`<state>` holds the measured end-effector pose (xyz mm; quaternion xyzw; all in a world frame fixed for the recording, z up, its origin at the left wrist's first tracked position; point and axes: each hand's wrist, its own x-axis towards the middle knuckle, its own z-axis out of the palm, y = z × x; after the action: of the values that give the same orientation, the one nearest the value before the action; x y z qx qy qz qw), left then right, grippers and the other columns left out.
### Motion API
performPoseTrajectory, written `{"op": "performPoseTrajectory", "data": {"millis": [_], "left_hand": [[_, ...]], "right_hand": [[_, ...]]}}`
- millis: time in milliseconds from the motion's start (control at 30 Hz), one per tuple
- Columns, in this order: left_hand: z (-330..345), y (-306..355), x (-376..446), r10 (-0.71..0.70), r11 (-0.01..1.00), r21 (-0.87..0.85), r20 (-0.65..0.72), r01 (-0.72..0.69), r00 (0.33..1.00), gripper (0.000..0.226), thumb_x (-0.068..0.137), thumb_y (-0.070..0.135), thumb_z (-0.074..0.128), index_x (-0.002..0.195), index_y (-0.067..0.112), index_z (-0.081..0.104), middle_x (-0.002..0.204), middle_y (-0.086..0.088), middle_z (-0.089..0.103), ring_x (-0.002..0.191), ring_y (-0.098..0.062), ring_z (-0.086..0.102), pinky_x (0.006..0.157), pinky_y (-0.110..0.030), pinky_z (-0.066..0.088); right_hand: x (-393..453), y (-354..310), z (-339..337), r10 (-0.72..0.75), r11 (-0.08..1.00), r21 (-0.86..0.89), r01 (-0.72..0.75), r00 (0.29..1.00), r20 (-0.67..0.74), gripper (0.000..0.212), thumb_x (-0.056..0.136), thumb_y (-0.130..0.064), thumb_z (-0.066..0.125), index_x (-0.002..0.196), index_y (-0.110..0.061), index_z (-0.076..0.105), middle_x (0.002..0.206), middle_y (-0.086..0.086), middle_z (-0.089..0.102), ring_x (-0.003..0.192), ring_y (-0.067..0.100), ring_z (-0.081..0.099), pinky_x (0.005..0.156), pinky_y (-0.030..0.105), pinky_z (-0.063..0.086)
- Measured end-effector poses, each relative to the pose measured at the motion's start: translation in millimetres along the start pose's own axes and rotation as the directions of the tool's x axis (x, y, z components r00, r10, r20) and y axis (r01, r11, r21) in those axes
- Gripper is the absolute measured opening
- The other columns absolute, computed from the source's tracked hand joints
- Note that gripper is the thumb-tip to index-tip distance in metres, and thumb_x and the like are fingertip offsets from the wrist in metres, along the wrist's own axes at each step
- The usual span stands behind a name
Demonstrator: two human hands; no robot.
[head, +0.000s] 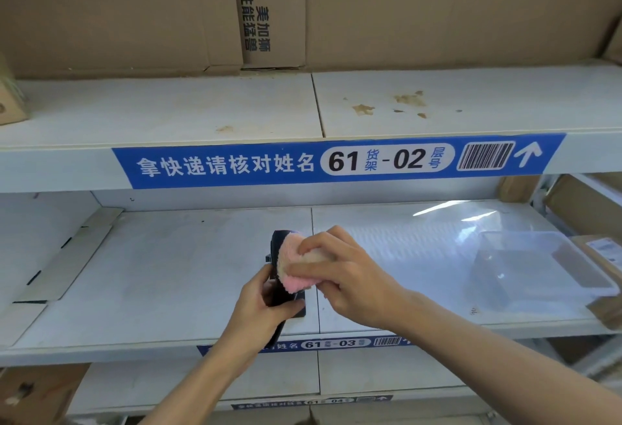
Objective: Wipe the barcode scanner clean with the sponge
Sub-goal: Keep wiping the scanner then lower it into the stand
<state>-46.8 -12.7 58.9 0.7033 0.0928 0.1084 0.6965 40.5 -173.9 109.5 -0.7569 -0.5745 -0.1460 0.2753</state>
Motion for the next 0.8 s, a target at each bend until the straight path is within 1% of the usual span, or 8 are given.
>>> {"op": "performPoseTrajectory", "data": {"millis": [167,300,367,467,533,600,733,800], "left_hand": [[-5.8,-2.3,-6.4,0.029,0.988,0.149,0.038,-0.034,0.999,0.052,0.078,-0.004,0.072,0.117,0.029,0.060,0.105,0.003,0.074,0.104,-0.014,0.065,0.088,-0.028,0.050],[-7.5,0.4,-11.8,0.058,0.976,0.208,0.066,-0.070,0.996,0.049,0.078,-0.002,0.072,0.112,0.032,0.062,0.101,0.010,0.073,0.100,-0.008,0.065,0.082,-0.018,0.048],[-6.6,0.5,-12.7,0.085,0.971,0.220,0.050,-0.094,0.995,0.048,0.079,-0.003,0.071,0.109,0.033,0.063,0.098,0.013,0.074,0.096,-0.006,0.066,0.077,-0.014,0.048],[-5.4,1.6,-11.4,0.083,0.968,0.233,0.028,-0.088,0.996,0.045,0.081,0.002,0.071,0.110,0.035,0.063,0.099,0.013,0.074,0.098,-0.007,0.066,0.082,-0.020,0.051],[-6.2,3.1,-9.6,0.102,0.966,0.233,0.036,-0.107,0.994,0.042,0.081,0.005,0.072,0.108,0.036,0.064,0.100,0.010,0.074,0.100,-0.010,0.066,0.083,-0.023,0.052],[-8.0,6.7,-7.5,0.128,0.966,0.221,0.033,-0.132,0.991,0.042,0.081,0.004,0.071,0.105,0.039,0.066,0.099,0.008,0.075,0.097,-0.011,0.067,0.079,-0.022,0.053],[-13.2,7.5,-6.0,0.095,0.981,0.169,-0.008,-0.092,0.995,0.050,0.080,-0.006,0.068,0.099,0.041,0.068,0.093,0.004,0.076,0.088,-0.011,0.069,0.071,-0.020,0.052],[-13.1,6.7,-6.9,0.094,0.977,0.191,-0.002,-0.092,0.996,0.049,0.079,-0.006,0.069,0.097,0.040,0.068,0.090,0.005,0.076,0.085,-0.010,0.068,0.071,-0.020,0.051]], "right_hand": [[-1.2,20.4,6.7,0.082,0.997,-0.003,-0.083,0.994,-0.072,0.051,0.073,0.014,0.067,0.112,-0.020,0.066,0.112,0.009,0.056,0.092,0.030,0.046,0.076,0.038,0.046],[1.8,39.2,10.9,0.288,0.956,-0.011,-0.293,0.944,-0.162,0.051,0.076,0.019,0.057,0.110,-0.018,0.070,0.109,0.013,0.059,0.097,0.037,0.050,0.080,0.051,0.049],[0.9,40.7,11.2,0.317,0.944,-0.007,-0.330,0.911,-0.265,0.055,0.074,0.020,0.058,0.111,-0.019,0.070,0.110,0.013,0.060,0.097,0.039,0.051,0.079,0.051,0.050],[2.1,29.7,9.5,0.201,0.976,-0.010,-0.217,0.921,-0.335,0.055,0.076,0.013,0.055,0.117,-0.021,0.064,0.113,0.010,0.057,0.097,0.034,0.047,0.076,0.040,0.047],[0.4,15.5,12.4,0.140,0.989,-0.010,-0.148,0.952,-0.272,0.049,0.079,0.005,0.052,0.118,-0.023,0.061,0.114,0.008,0.055,0.096,0.031,0.047,0.076,0.034,0.041],[-6.7,1.4,17.4,0.135,0.991,0.035,-0.130,0.963,-0.234,0.042,0.081,0.001,0.051,0.115,-0.021,0.063,0.114,0.008,0.056,0.093,0.029,0.047,0.077,0.032,0.038],[-20.3,-12.0,15.4,-0.017,0.993,0.111,0.031,0.992,-0.126,0.039,0.083,-0.002,0.048,0.112,-0.018,0.068,0.112,0.007,0.054,0.092,0.027,0.047,0.081,0.027,0.040],[-16.9,-10.0,7.3,-0.019,0.992,0.124,0.036,0.990,-0.142,0.039,0.082,0.000,0.050,0.111,-0.017,0.070,0.113,0.006,0.052,0.091,0.026,0.049,0.079,0.027,0.042]]}}
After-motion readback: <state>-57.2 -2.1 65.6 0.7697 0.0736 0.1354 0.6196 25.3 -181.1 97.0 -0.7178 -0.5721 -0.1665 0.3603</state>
